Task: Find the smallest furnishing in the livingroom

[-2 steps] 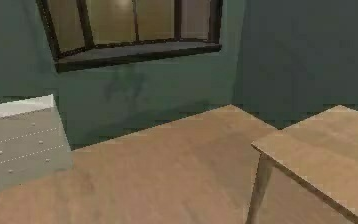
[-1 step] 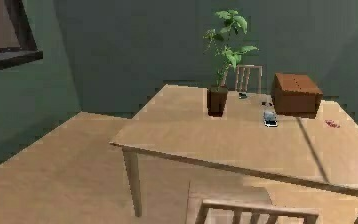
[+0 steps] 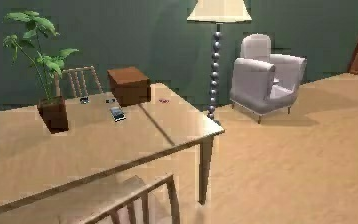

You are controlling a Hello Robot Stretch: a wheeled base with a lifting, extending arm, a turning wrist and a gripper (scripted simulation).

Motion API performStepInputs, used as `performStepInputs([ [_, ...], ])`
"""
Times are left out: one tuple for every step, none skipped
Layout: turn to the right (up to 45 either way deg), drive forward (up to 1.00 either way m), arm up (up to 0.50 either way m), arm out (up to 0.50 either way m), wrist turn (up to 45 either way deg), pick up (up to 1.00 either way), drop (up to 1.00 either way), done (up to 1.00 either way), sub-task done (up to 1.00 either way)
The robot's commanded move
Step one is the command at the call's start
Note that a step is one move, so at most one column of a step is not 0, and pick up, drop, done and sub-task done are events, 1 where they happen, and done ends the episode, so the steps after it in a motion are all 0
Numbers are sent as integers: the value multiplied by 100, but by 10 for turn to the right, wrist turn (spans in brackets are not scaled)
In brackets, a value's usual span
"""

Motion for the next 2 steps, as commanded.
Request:
performStepInputs([
  [450, 0, 0, 0, 0, 0, 0, 0, 0],
  [300, 0, 0, 0, 0, 0, 0, 0, 0],
])
